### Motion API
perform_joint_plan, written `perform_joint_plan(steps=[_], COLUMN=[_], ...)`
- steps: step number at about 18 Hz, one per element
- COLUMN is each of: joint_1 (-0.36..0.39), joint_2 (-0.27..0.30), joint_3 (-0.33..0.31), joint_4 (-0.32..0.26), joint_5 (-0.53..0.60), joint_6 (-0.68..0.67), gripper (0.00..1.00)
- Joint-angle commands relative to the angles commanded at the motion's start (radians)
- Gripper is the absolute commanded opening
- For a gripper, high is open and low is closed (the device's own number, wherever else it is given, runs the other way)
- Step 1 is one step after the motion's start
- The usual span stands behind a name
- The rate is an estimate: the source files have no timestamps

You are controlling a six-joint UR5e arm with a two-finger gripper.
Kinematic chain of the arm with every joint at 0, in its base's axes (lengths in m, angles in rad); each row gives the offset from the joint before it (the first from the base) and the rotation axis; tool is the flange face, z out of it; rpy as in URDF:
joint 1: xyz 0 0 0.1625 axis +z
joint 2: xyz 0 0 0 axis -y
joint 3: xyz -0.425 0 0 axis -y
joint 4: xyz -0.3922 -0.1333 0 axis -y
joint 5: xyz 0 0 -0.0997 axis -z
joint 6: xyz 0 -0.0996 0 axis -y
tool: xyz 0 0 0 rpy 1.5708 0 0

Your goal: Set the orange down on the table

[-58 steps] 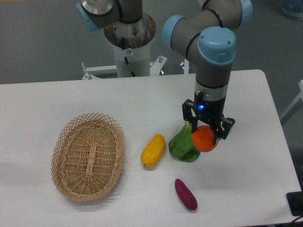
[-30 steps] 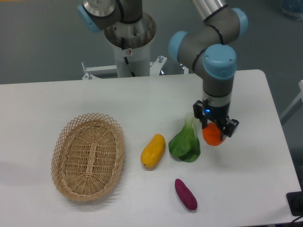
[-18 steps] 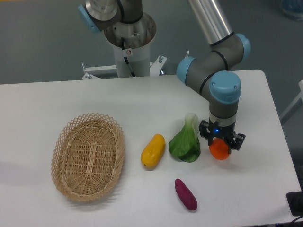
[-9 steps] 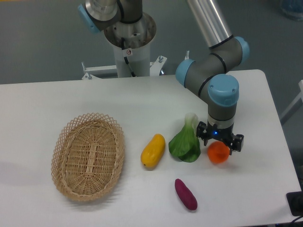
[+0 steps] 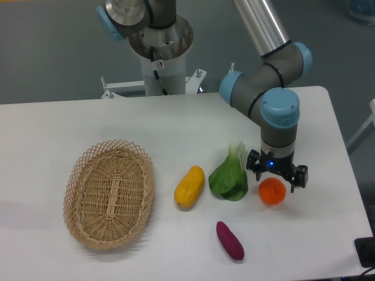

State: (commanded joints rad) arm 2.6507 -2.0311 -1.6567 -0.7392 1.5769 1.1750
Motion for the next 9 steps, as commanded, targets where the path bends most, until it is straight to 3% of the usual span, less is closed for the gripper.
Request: perform_joint_plan(steps=[3,6,9], joint_1=[0.0,0.005,0.038], joint_2=[0.022,0.041,0.069], joint_3=[0.04,0.089,0.1], joint_4=[-0.084,-0.205,-0.264], joint_5=[0.0,0.006,0.0], joint_6=[0.046,0.113,0.196], gripper=[1.0,1.0,1.0])
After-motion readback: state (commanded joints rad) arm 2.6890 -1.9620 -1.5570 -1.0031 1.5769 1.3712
